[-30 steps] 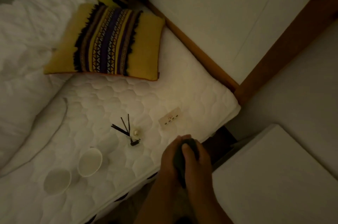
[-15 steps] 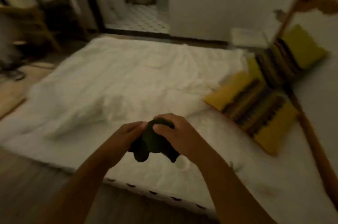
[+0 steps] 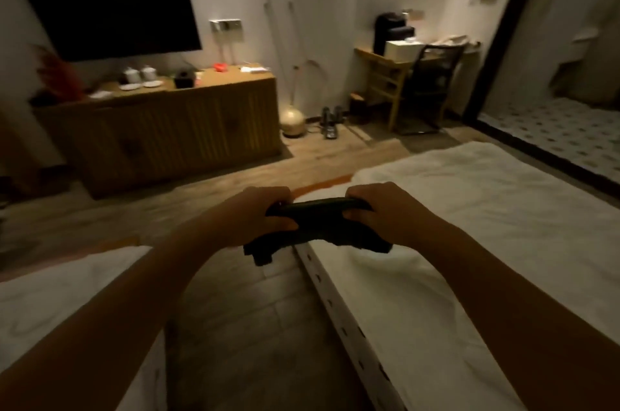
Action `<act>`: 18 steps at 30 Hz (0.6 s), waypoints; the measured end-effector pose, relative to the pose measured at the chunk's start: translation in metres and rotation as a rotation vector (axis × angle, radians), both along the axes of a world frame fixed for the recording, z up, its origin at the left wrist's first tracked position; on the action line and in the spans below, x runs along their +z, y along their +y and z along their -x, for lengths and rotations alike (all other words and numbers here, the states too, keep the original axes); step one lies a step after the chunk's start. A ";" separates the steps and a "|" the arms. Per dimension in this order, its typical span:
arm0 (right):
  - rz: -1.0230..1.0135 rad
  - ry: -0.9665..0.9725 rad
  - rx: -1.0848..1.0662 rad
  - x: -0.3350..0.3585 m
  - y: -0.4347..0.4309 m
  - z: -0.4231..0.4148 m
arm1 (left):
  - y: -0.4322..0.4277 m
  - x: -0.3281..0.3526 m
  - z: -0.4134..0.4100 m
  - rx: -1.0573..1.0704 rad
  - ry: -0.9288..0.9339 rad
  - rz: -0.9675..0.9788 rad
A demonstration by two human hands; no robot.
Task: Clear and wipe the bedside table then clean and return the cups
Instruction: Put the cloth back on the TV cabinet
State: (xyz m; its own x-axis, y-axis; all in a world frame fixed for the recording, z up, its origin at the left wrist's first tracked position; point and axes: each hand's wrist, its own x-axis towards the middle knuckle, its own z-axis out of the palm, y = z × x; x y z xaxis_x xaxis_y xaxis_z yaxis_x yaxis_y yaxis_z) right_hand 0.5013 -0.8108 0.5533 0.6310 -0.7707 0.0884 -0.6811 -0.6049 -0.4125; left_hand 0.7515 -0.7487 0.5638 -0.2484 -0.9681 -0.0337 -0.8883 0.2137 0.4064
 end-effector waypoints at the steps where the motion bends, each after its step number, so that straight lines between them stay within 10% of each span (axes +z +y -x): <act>1: 0.017 -0.009 0.026 -0.001 -0.018 -0.023 | -0.009 0.002 -0.021 0.028 -0.004 -0.007; 18: 0.114 0.020 0.157 -0.033 -0.388 -0.263 | -0.310 -0.018 -0.238 0.320 -0.185 0.127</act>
